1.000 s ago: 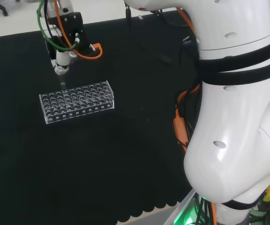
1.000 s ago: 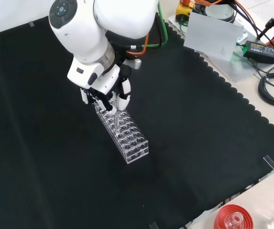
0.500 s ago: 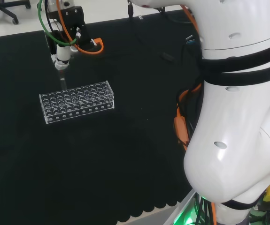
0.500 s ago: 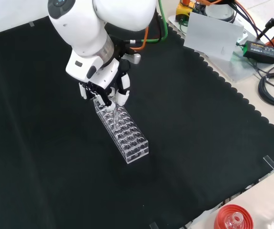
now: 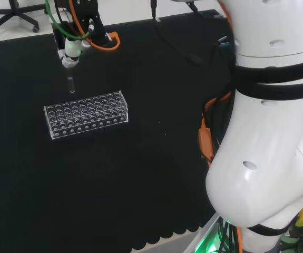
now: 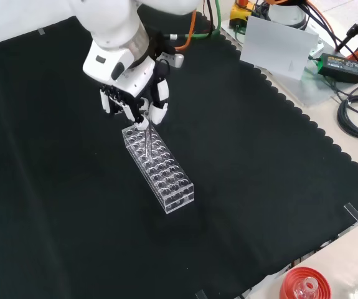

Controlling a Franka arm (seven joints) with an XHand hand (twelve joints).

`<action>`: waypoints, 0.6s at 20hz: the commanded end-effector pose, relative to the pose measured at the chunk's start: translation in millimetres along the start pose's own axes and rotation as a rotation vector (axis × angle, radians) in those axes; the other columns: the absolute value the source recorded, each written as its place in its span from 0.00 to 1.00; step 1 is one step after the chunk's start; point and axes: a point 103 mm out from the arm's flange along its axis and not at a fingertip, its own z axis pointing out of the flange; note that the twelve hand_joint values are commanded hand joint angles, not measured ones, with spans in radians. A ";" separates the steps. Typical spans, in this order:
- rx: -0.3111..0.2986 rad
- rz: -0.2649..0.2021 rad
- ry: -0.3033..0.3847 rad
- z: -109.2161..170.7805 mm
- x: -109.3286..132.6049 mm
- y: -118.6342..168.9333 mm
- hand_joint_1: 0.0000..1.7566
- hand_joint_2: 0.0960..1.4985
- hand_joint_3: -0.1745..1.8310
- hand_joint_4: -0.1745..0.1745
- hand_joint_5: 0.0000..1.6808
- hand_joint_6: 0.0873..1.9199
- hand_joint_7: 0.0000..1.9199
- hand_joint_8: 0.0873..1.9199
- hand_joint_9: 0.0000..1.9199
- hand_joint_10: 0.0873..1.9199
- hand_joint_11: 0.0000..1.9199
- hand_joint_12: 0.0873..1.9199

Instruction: Pick up the test tube.

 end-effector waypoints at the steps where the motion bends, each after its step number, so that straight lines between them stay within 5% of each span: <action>1: -0.062 -0.002 0.011 -28.6 -6.5 -24.9 0.71 0.29 0.48 0.00 0.93 0.04 0.98 0.09 0.90 0.12 0.54 0.59; 12: -0.132 0.017 0.014 -62.5 -14.7 -57.2 0.71 0.29 0.48 0.00 0.93 0.03 0.98 0.08 0.90 0.12 0.54 0.59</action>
